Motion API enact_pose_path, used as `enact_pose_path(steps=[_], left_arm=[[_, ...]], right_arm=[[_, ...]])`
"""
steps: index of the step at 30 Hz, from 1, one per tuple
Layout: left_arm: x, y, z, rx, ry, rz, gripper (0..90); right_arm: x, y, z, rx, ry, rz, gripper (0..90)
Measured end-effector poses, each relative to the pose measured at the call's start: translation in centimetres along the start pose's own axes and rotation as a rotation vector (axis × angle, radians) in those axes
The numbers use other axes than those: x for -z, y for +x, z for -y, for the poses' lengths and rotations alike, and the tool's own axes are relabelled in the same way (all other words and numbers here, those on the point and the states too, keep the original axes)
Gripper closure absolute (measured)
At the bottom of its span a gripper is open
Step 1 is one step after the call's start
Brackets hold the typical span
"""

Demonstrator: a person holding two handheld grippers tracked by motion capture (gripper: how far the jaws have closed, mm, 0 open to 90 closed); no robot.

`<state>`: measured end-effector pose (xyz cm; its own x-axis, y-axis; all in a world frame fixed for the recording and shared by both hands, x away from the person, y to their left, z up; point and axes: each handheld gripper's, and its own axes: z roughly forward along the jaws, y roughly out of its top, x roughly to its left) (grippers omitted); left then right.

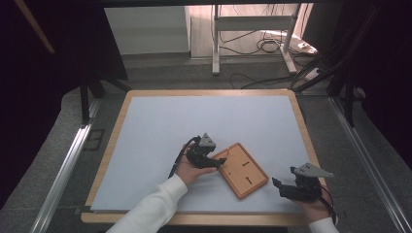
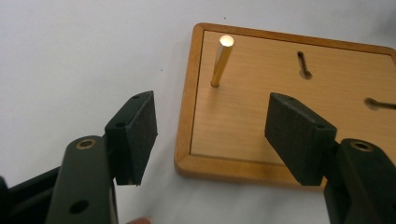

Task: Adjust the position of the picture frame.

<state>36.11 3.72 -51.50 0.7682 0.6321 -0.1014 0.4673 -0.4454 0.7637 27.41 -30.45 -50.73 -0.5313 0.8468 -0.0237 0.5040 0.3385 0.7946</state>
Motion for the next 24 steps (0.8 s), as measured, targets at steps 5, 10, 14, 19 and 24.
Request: enact_pose_path(steps=[5,10,14,19,24], left_arm=[[-0.7,-0.2,-0.6,-0.008,0.004,0.005,33.9],[-1.5,-0.8,-1.5,-0.013,0.007,-0.020,42.1],[-2.1,-1.0,-1.8,-0.008,0.007,-0.027,49.2],[-2.5,-1.0,-1.9,-0.010,-0.002,-0.031,60.7],[-2.7,-1.1,-1.9,-0.015,-0.004,-0.025,75.6]], right_arm=[[0.0,0.0,0.0,-0.001,0.000,0.001,18.2],[0.0,0.0,0.0,-0.001,0.005,0.003,18.2],[0.0,0.0,0.1,-0.004,0.007,0.004,18.2],[-0.1,0.0,0.1,-0.003,0.009,0.004,18.3],[-0.1,0.0,0.1,-0.002,0.010,0.005,18.3]])
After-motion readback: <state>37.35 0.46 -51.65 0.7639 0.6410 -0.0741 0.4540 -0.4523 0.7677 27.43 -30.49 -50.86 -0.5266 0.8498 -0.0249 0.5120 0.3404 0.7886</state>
